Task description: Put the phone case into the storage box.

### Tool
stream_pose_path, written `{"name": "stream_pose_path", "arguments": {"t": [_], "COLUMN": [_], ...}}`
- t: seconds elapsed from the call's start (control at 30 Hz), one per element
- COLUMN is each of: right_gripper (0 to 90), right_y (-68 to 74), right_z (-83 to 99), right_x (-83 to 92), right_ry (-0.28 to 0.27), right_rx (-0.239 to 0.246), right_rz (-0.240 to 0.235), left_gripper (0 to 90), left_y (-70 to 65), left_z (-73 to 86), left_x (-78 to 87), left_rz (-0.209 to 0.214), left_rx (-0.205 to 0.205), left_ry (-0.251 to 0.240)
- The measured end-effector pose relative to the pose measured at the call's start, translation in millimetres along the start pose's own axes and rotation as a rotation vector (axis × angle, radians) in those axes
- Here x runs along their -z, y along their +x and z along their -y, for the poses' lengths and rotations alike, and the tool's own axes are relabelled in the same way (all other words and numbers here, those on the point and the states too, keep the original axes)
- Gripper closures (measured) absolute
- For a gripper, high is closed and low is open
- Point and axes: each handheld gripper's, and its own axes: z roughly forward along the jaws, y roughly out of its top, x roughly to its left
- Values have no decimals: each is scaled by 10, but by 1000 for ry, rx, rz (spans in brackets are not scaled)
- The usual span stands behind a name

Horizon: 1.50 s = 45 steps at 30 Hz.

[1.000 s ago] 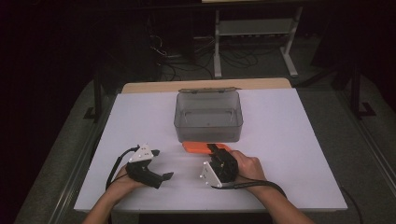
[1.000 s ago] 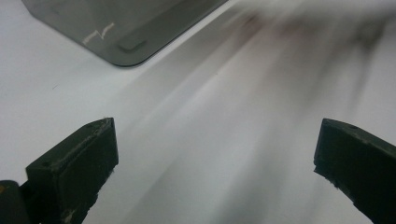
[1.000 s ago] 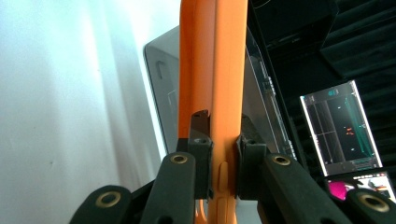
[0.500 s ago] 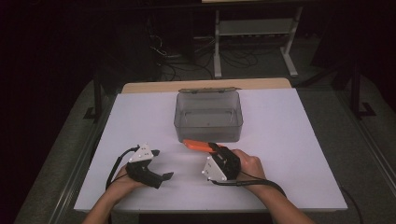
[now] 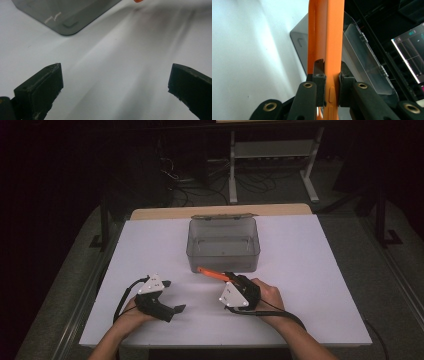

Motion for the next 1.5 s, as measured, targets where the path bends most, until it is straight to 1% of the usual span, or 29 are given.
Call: {"name": "stream_pose_path", "arguments": {"t": [0.1,0.17,0.43,0.63,0.8,0.83,1.13,1.5], "right_gripper": [786,786,786,786,786,786,786,786], "right_y": [-37,-57,-126,-176,-224,-235,-322,-403], "right_z": [11,19,44,65,87,90,136,189], "right_x": [-1,-1,-3,-3,0,-3,-2,-9], "right_ry": [-2,-2,-8,-14,-15,-20,-30,-38], "right_rx": [-29,-56,-126,-188,-255,-260,-369,-473], "right_rz": [-11,-20,-48,-73,-96,-98,-131,-165], "left_gripper": [0,0,0,0,0,0,0,0], "left_y": [1,1,1,-2,-2,-2,-4,-4], "left_z": [-1,0,0,-1,-1,-1,-1,-1], "left_x": [2,2,2,-1,-1,-1,-2,-3], "left_rz": [0,0,0,0,0,0,1,2], "left_rx": [-1,-1,-3,-5,-5,-6,-6,-8], "left_ry": [0,0,0,2,1,1,0,2]}}
